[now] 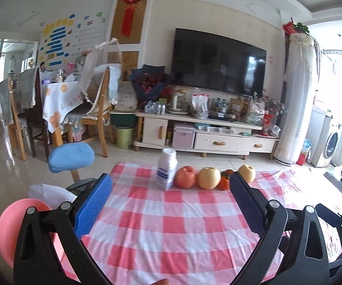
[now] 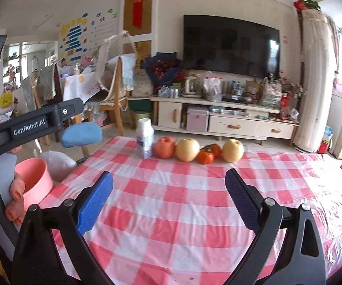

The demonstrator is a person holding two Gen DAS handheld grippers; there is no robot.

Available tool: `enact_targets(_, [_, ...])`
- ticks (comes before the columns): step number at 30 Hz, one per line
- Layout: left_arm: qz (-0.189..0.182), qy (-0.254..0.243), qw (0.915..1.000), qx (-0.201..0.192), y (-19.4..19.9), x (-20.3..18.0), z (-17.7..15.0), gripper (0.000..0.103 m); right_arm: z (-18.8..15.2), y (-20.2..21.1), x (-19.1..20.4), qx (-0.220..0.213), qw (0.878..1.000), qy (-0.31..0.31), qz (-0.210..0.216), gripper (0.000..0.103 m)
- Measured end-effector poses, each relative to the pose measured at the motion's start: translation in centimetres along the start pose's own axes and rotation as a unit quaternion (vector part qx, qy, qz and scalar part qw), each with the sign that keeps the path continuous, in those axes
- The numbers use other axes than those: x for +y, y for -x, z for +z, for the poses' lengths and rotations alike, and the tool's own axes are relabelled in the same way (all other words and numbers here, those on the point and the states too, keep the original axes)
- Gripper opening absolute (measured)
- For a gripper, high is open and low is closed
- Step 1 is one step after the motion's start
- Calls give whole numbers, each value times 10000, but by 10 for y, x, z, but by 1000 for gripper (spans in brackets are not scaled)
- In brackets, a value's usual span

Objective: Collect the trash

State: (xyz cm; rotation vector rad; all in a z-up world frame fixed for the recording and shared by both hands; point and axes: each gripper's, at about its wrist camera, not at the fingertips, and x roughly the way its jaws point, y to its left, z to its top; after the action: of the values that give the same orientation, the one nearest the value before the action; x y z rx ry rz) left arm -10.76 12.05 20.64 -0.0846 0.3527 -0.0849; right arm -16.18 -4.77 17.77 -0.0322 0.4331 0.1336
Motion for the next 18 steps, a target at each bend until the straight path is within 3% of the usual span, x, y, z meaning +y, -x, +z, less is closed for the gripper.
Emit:
enact_targets(9, [-149, -430, 9990, -22, 0, -50, -5, 98, -2, 17, -37, -166, 9993, -179, -270, 96])
enact_targets(18, [-130, -609, 9981, 5, 0, -66, -8, 98, -5, 28, -54, -274, 9985, -229, -413, 96])
